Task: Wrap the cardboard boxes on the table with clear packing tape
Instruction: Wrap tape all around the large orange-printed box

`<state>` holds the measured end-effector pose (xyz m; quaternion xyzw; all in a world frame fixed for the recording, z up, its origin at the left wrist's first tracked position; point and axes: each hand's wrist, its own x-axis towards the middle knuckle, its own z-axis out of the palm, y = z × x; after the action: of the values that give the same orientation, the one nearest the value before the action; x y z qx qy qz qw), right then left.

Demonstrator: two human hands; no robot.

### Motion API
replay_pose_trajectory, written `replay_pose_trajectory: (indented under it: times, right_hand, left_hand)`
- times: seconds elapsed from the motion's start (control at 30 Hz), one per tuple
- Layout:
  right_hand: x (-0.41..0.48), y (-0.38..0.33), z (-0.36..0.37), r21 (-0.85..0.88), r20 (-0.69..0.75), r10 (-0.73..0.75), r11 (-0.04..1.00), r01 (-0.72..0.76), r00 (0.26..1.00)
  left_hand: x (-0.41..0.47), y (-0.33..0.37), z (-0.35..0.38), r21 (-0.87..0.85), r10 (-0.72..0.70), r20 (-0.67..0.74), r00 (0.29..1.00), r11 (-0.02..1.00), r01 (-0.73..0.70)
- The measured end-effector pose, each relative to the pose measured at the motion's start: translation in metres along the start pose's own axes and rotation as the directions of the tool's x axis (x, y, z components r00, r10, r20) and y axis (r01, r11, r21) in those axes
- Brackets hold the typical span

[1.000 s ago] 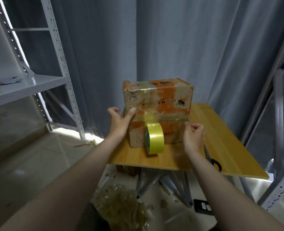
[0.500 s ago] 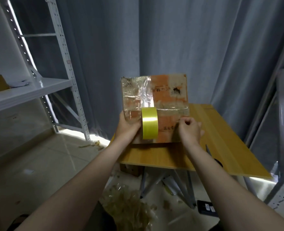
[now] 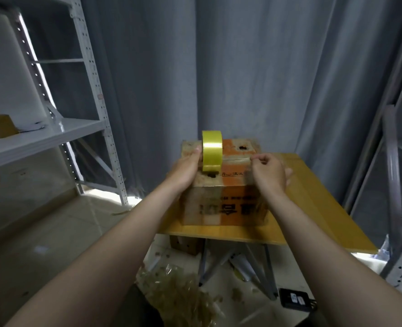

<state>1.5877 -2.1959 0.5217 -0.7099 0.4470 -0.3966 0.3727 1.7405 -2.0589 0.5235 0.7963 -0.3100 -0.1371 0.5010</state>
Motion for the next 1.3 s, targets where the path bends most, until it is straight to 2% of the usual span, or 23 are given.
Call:
replay_pose_trajectory:
  times: [0.07, 0.13, 0.2, 0.23, 0.3, 0.37, 0.5, 0.83, 0.93, 1.03, 1.1, 1.3]
  right_hand:
    - [0.001, -0.001, 0.005, -0.100, 0.086, -0.048, 0.993, 0.057, 0.995]
    - [-0.002, -0.007, 0.013, -0.169, 0.152, -0.220, 0.955, 0.245, 0.964]
    - [-0.003, -0.019, 0.027, -0.050, 0.274, -0.379, 0.912, 0.407, 0.884]
    - [-0.004, -0.025, 0.035, 0.063, 0.333, -0.397, 0.915, 0.399, 0.856]
    - [-0.004, -0.035, 0.049, 0.211, 0.366, -0.350, 0.934, 0.290, 0.862]
    - [0.000, -0.037, 0.059, 0.266, 0.360, -0.321, 0.935, 0.233, 0.876]
    - [0.004, -0.032, 0.063, 0.262, 0.340, -0.331, 0.932, 0.249, 0.880]
    - [-0.035, -0.028, 0.039, 0.464, 0.141, -0.238, 0.873, 0.148, 0.961]
    - [-0.039, -0.037, 0.033, 0.479, 0.172, -0.197, 0.873, 0.093, 0.965]
    - [-0.047, -0.029, 0.032, 0.473, 0.257, -0.267, 0.873, 0.121, 0.929]
    - [-0.051, -0.025, 0.031, 0.464, 0.249, -0.286, 0.874, 0.146, 0.925]
    - [-0.057, -0.050, 0.034, 0.474, 0.182, -0.126, 0.880, 0.025, 0.975]
  left_hand:
    - [0.001, 0.001, 0.002, 0.069, 0.021, 0.068, 0.997, 0.997, -0.025]
    - [0.003, -0.003, 0.003, 0.103, -0.003, 0.108, 0.994, 0.995, -0.009]
    - [0.006, -0.011, 0.003, 0.097, 0.007, 0.140, 0.990, 0.995, -0.021]
    - [0.004, -0.013, 0.003, 0.118, 0.011, 0.152, 0.988, 0.993, -0.029]
    - [-0.003, -0.015, 0.000, 0.235, 0.044, 0.175, 0.984, 0.968, -0.085]
    - [-0.004, -0.023, -0.003, 0.309, 0.109, 0.218, 0.970, 0.935, -0.174]
    - [-0.001, -0.044, -0.006, 0.205, 0.300, 0.219, 0.928, 0.916, -0.345]
    - [0.014, -0.054, -0.003, 0.311, 0.310, 0.182, 0.933, 0.882, -0.353]
    - [0.013, -0.050, -0.003, 0.310, 0.314, 0.192, 0.930, 0.879, -0.362]
    - [0.010, -0.052, -0.007, 0.234, 0.357, 0.234, 0.904, 0.882, -0.409]
    - [0.007, -0.057, -0.009, 0.174, 0.383, 0.238, 0.892, 0.887, -0.427]
    - [0.008, -0.059, -0.004, 0.141, 0.386, 0.170, 0.907, 0.901, -0.410]
